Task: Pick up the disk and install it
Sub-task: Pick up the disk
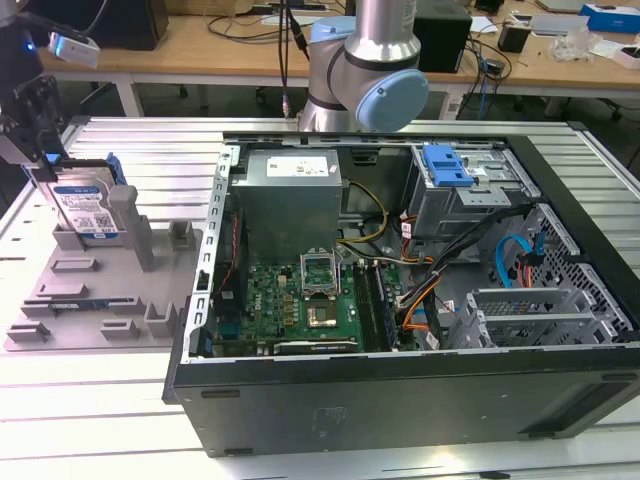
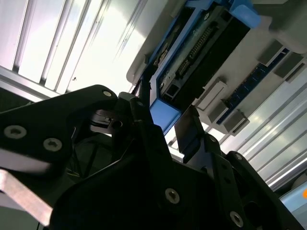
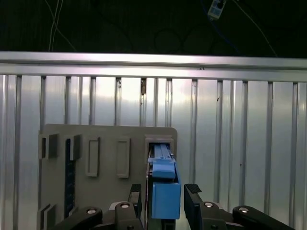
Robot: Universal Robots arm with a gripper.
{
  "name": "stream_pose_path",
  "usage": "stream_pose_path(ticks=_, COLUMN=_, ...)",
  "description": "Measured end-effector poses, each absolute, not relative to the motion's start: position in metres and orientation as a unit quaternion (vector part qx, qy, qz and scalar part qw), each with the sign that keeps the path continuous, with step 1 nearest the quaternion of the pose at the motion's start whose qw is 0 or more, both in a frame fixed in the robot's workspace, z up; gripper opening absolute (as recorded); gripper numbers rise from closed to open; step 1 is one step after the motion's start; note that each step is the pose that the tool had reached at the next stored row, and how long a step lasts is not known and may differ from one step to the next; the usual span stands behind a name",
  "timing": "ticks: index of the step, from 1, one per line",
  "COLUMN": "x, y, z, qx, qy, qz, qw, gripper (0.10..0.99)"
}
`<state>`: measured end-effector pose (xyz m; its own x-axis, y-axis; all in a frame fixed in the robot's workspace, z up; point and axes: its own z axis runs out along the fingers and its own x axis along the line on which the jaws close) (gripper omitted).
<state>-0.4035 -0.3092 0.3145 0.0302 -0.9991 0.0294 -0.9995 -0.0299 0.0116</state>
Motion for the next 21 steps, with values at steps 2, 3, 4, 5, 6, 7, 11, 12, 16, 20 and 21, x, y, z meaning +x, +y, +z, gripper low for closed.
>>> stream_pose_path(ticks=2, x=-0.403, y=-0.309, z=0.313, qx=0.718, qy=-0.696, qz=0.007, qw=0.014, gripper=0.482)
stream_pose_path(ticks=3, x=-0.404, y=-0.309, z=0.312, qx=0.717, qy=-0.696, qz=0.007, qw=0.014, gripper=0.482)
stream_pose_path(ticks=4, x=-0.404, y=-0.309, z=0.312, qx=0.717, qy=-0.696, qz=0.007, qw=0.014, gripper=0.482)
stream_pose_path(ticks=5, x=-0.404, y=-0.309, z=0.311, qx=0.717, qy=-0.696, qz=0.007, qw=0.014, gripper=0.482)
stream_pose_path(ticks=6, x=-0.404, y=-0.309, z=0.311, qx=0.717, qy=-0.696, qz=0.006, qw=0.014, gripper=0.482)
stream_pose_path(ticks=7, x=-0.404, y=-0.309, z=0.31, qx=0.717, qy=-0.696, qz=0.007, qw=0.014, gripper=0.482)
stream_pose_path(ticks=11, x=-0.404, y=-0.309, z=0.307, qx=0.717, qy=-0.696, qz=0.006, qw=0.014, gripper=0.482)
stream_pose_path(ticks=12, x=-0.404, y=-0.309, z=0.306, qx=0.717, qy=-0.696, qz=0.007, qw=0.014, gripper=0.482)
stream_pose_path(ticks=16, x=-0.404, y=-0.309, z=0.304, qx=0.717, qy=-0.697, qz=0.006, qw=0.014, gripper=0.482)
stream_pose_path(ticks=20, x=-0.404, y=-0.309, z=0.302, qx=0.717, qy=-0.697, qz=0.006, qw=0.014, gripper=0.467)
stream_pose_path(ticks=21, x=-0.404, y=-0.309, z=0.302, qx=0.717, qy=-0.697, qz=0.007, qw=0.014, gripper=0.392)
